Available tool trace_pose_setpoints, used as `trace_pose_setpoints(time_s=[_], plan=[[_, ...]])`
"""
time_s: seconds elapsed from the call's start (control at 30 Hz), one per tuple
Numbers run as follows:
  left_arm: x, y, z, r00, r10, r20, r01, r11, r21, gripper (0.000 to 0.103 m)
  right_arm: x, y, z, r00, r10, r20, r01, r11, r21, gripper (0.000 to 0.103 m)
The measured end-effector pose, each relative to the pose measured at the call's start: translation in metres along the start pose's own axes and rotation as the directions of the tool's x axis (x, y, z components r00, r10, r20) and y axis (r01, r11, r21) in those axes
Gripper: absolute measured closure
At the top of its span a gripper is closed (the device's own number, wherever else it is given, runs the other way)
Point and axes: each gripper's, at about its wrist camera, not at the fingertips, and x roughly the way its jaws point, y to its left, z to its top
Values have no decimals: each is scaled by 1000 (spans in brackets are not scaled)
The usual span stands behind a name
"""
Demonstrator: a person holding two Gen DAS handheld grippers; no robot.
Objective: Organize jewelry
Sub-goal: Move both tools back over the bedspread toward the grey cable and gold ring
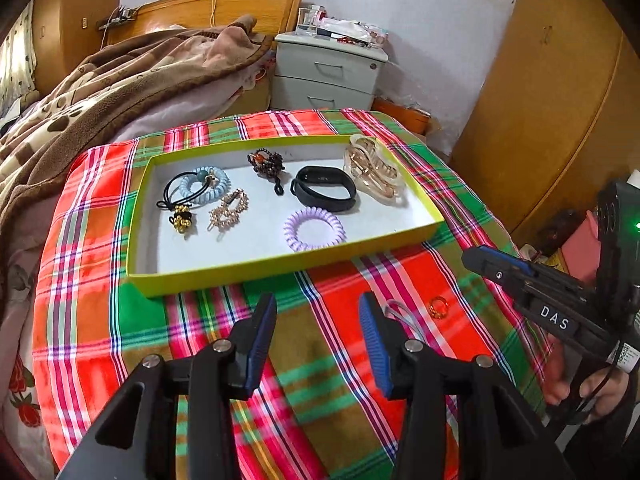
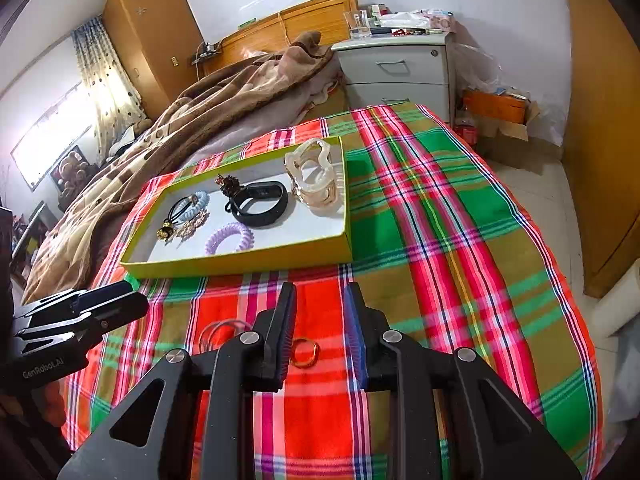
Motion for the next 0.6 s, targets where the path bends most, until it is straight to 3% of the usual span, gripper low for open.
trace_pose_setpoints(time_s=[0.23,0.6], plan=[[-1,-12,-16,1000,16,-6,-16,1000,17,58,-2,-5,-11,1000,-6,-2,6,1000,-12,75],[25,-30,-35,995,-40,-88,42,999,21,58,-5,-17,-23,1000,-9,-13,9,1000,6,75]])
